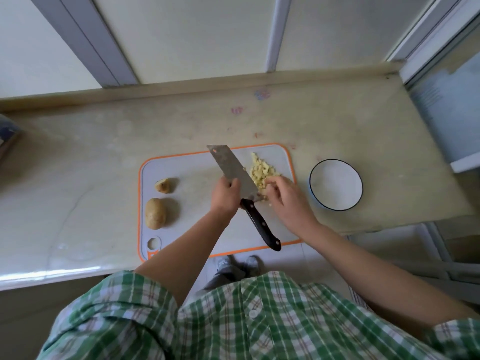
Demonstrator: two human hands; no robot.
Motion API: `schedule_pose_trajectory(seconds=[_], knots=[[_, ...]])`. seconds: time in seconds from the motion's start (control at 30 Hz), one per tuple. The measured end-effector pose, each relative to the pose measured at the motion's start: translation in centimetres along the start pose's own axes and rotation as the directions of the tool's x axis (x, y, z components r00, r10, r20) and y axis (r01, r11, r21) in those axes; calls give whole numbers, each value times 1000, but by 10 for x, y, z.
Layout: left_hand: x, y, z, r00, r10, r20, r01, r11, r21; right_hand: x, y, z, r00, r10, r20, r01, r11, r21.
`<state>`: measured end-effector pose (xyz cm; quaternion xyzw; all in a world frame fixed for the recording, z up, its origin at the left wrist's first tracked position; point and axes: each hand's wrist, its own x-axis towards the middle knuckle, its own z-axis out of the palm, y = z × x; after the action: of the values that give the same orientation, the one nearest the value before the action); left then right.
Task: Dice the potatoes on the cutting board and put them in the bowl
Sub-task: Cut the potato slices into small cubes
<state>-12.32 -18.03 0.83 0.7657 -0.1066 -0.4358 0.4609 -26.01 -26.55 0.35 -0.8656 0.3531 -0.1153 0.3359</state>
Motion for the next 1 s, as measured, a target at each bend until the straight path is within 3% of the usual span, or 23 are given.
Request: schedule_pose_trajectory(seconds=[0.07, 0.2, 0.27, 0.37, 0.53, 0.6, 0.73, 0.83, 1.0], knots=[[-7, 11, -2, 1000, -29, -1, 29, 996, -82, 8, 8, 0, 1000, -3, 25, 3, 1000, -5], [-8, 14, -1, 998, -21, 67, 30, 990, -138, 15, 0, 13, 958, -144, 249, 144, 989, 21], [-6, 15, -1, 997, -13, 81, 22, 993, -116, 20, 2, 18, 954, -75, 291, 81, 997, -9], [-4, 15, -2, 997, -7, 73, 11, 999, -45, 31, 7, 15, 963, 97, 251, -75, 993, -94], [0, 12, -3, 999, -31, 36, 33, 998, -54, 33, 6, 15, 955, 72, 287, -44, 994, -101], [1, 12, -4, 999, -36, 9, 36, 995, -94, 31, 4, 11, 968, 86, 234, -63, 992, -106], [5, 13, -6, 995, -81, -59, 66, 972, -224, 15, 7, 7, 939, -160, 306, 158, 987, 30], [5, 15, -7, 989, -113, -92, 84, 957, -277, 11, 14, 5, 957, -15, 290, 30, 999, -45], [2, 13, -7, 987, -116, -108, 80, 953, -294, 14, 18, 6, 961, -33, 276, 66, 991, -112]])
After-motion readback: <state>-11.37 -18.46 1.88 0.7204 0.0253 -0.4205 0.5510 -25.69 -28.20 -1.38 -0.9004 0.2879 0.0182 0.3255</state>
